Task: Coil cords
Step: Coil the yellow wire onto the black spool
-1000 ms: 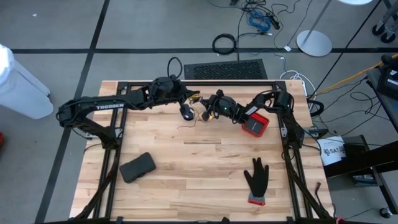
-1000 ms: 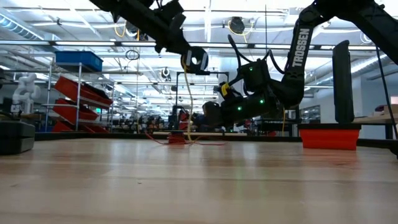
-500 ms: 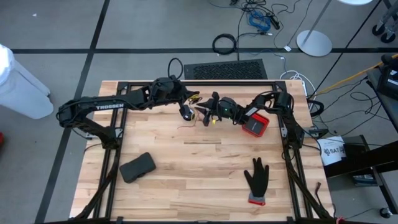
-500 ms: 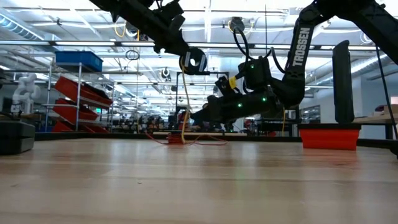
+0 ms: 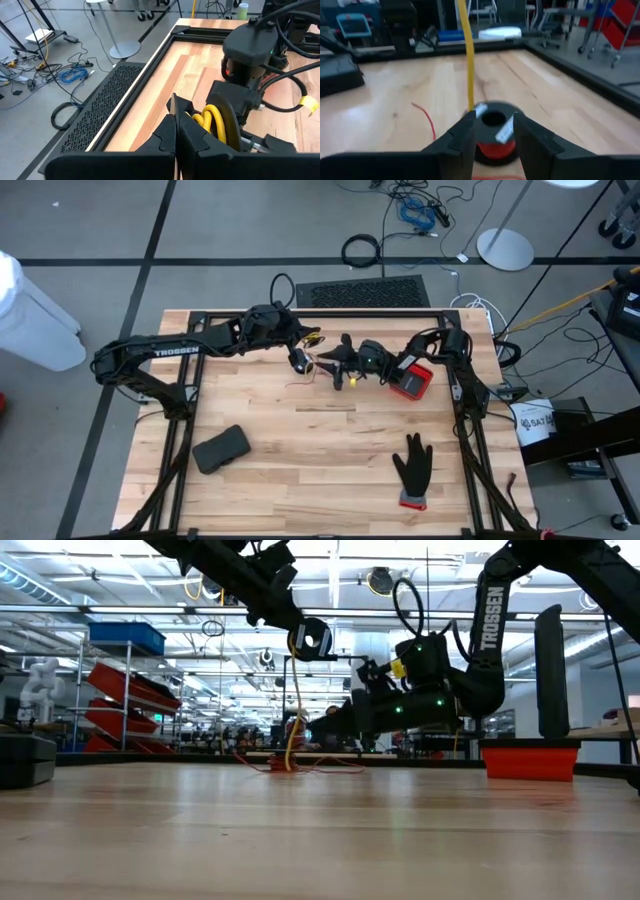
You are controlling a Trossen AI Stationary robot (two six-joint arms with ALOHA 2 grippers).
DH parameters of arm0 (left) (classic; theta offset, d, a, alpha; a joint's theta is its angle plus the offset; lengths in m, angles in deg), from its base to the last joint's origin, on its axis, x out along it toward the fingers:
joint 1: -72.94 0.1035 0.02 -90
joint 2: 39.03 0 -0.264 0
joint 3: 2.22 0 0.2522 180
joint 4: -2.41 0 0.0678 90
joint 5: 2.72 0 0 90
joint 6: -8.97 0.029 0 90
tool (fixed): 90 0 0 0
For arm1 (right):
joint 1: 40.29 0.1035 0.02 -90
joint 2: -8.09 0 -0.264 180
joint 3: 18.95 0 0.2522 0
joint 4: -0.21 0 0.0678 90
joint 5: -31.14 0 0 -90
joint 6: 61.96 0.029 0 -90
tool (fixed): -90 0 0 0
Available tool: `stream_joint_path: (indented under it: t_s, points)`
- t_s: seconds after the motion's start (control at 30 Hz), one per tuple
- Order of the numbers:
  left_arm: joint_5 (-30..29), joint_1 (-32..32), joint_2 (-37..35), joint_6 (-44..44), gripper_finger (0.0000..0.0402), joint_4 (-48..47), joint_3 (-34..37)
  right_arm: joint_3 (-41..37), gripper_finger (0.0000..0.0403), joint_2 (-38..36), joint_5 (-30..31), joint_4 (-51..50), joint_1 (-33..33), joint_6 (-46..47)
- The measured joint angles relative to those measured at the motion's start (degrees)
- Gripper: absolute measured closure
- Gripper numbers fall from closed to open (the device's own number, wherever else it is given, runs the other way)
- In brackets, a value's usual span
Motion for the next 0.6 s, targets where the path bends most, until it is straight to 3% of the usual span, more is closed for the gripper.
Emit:
stream_joint_path:
  t_s: [0.3, 0.6]
  points:
    - [0.0, -0.1, 0.0, 0.0, 0.0401, 0.2, 0.0, 4.3, 0.025, 0.0, -4.3, -2.4, 1.5, 0.6]
    - [0.0, -0.4, 0.0, 0.0, 0.0401, 0.1, 0.0, 7.9, 0.028, 0.0, -1.2, -6.7, 1.6, -1.2]
